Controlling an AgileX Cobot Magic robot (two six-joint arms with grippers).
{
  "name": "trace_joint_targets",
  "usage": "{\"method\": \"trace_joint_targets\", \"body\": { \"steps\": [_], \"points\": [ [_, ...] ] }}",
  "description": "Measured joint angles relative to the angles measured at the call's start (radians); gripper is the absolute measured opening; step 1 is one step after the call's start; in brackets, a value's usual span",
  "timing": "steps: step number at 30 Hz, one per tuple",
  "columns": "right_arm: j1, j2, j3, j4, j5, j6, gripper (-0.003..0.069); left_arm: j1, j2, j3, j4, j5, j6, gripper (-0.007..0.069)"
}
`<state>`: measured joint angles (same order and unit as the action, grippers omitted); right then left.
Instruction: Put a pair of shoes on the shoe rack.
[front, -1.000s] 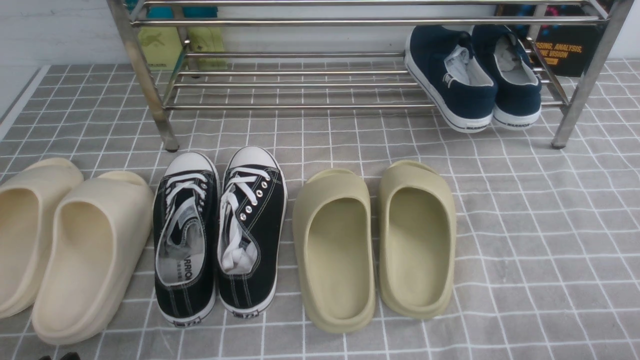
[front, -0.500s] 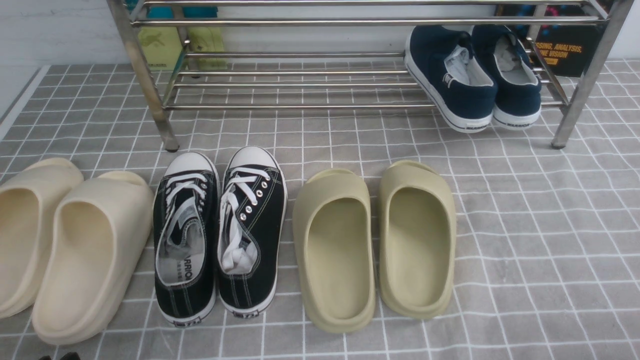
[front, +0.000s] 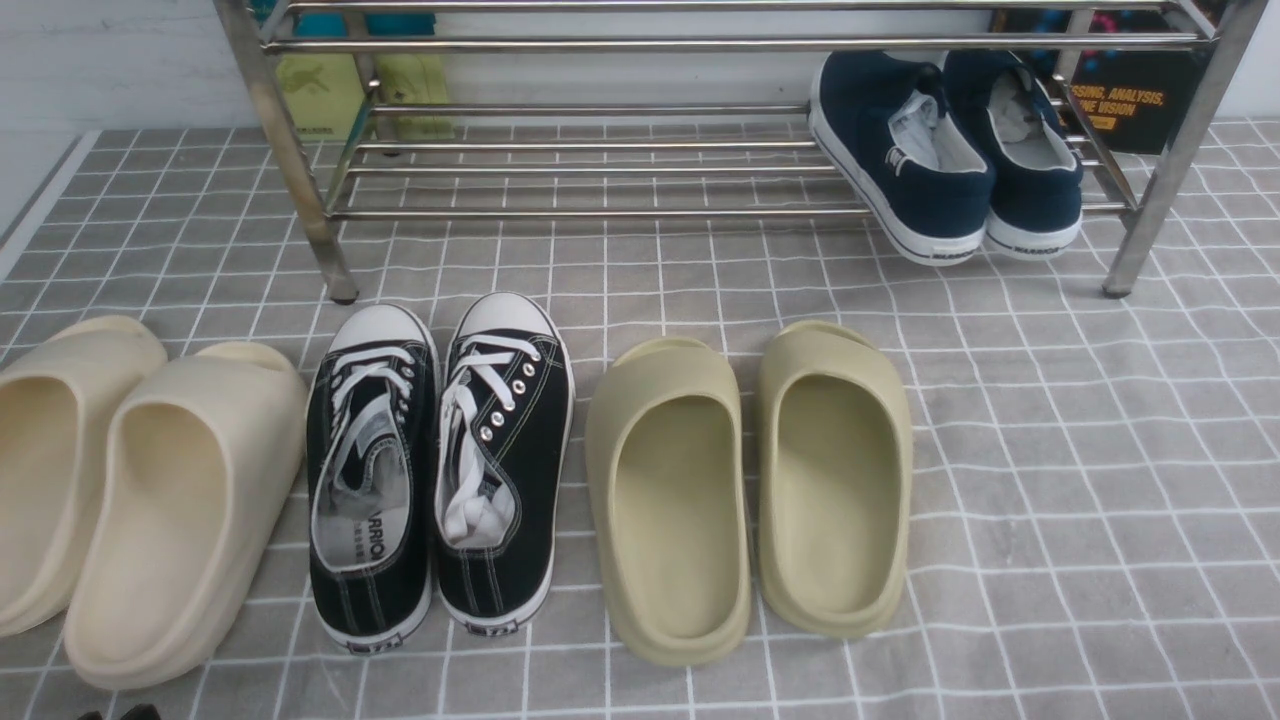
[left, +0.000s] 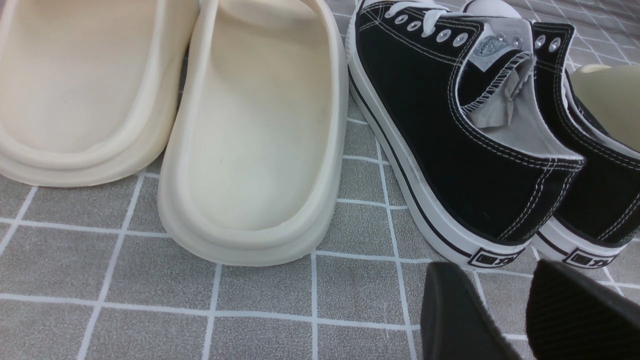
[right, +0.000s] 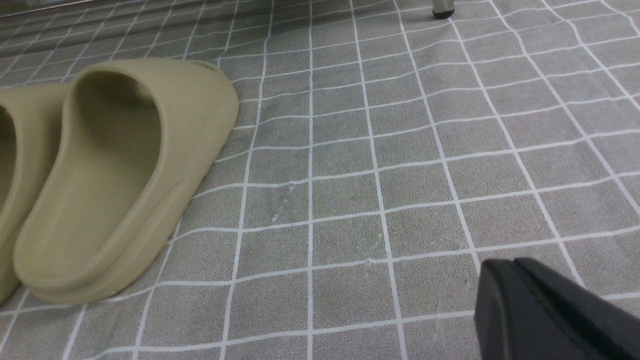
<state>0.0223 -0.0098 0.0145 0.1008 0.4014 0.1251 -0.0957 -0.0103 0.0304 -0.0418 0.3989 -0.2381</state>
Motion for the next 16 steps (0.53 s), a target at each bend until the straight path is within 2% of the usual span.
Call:
{"method": "trace_joint_targets", "body": {
  "steps": [16],
  "points": [
    [0.000, 0.000, 0.000, 0.000, 0.000, 0.000, 0.0036, 0.000, 0.000, 0.000, 0.000, 0.000, 0.000, 0.0239]
  ]
}}
